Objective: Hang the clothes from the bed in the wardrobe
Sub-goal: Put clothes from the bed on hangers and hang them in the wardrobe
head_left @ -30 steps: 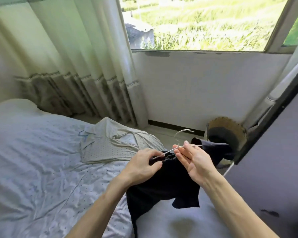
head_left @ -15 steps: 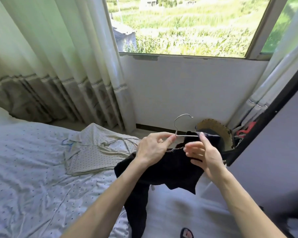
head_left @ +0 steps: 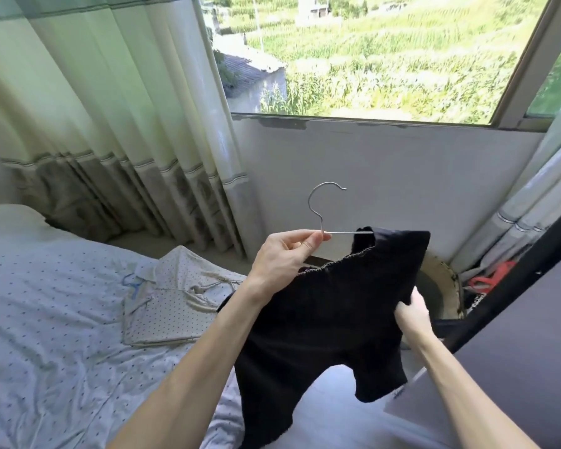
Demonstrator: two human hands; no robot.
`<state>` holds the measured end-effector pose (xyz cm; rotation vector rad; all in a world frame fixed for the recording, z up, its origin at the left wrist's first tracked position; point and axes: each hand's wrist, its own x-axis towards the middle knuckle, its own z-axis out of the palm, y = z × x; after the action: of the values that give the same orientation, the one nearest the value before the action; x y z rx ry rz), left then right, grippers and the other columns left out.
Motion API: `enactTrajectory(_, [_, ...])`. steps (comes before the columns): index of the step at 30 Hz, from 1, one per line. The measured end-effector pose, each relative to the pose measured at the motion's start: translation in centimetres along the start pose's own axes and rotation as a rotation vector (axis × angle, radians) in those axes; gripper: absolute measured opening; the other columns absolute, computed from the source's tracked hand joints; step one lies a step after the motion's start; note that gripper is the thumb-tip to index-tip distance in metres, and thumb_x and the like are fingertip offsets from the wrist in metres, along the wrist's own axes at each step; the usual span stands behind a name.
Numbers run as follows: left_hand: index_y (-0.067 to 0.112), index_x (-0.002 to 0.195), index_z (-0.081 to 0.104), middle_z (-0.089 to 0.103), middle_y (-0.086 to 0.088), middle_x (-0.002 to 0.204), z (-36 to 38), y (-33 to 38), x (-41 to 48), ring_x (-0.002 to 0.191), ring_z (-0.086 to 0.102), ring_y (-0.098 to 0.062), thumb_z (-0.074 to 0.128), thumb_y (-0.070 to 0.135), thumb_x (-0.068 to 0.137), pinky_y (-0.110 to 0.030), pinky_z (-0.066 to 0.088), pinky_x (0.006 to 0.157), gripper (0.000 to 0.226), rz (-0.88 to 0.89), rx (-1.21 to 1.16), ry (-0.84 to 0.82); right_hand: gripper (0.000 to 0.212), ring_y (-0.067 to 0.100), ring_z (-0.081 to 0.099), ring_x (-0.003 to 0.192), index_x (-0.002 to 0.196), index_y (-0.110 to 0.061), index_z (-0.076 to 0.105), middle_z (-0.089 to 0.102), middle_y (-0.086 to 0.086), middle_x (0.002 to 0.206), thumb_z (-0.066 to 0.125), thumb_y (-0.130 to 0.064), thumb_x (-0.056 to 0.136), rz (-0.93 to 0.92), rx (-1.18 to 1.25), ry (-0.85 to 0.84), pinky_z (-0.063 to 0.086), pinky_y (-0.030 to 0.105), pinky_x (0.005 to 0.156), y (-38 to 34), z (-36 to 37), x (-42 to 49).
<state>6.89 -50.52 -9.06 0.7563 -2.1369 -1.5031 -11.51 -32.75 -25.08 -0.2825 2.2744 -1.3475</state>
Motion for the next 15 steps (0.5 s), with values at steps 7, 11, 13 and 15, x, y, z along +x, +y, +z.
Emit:
enactTrajectory(7, [0.03, 0.096, 0.079, 0.076, 0.003, 0.098, -0.2, 2.1, 5.9, 0.092, 0.06, 0.006, 0.064, 0.038, 0.095, -0.008, 0.044, 0.087, 0.018, 0.012, -0.12, 0.144, 0.019, 0.018, 0.059, 0.093, 0.109, -0.036, 0.057, 0.063, -0.014, 0.092, 0.061, -0.04, 0.09, -0.076, 0.11, 0.019, 0.044, 0.035, 0.082, -5.7, -1.3, 2.7])
enactTrajectory(11, [0.028, 0.092, 0.077, 0.075, 0.017, 0.098, -4.1, 2.0, 8.5, 0.095, 0.061, 0.01, 0.065, 0.031, 0.095, -0.009, 0.043, 0.089, 0.013, 0.005, -0.16, 0.313, 0.024, 0.012, 0.06, 0.097, 0.109, -0.038, 0.061, 0.066, -0.016, 0.099, 0.067, -0.047, 0.087, -0.121, -0.048, -0.166, 0.045, 0.034, 0.087, -6.4, -1.0, 4.5])
enactTrajectory(13, [0.027, 0.093, 0.078, 0.076, 0.015, 0.101, -6.9, 1.4, 9.0, 0.1, 0.062, 0.006, 0.066, 0.033, 0.095, -0.014, 0.043, 0.096, 0.013, -0.019, -0.149, 0.37, 0.029, 0.015, 0.062, 0.102, 0.115, -0.038, 0.063, 0.069, -0.013, 0.105, 0.068, -0.047, 0.087, -0.133, -0.11, -0.24, 0.048, 0.038, 0.094, -6.4, 0.2, 5.3])
enactTrajectory(15, [0.023, 0.096, 0.077, 0.076, 0.015, 0.097, -9.9, 0.8, 9.0, 0.099, 0.063, 0.007, 0.065, 0.03, 0.095, -0.013, 0.044, 0.093, 0.014, -0.021, -0.15, 0.443, 0.031, 0.013, 0.063, 0.101, 0.115, -0.04, 0.064, 0.069, -0.015, 0.106, 0.07, -0.049, 0.086, -0.155, -0.168, -0.327, 0.049, 0.037, 0.094, -6.9, 2.1, 5.7])
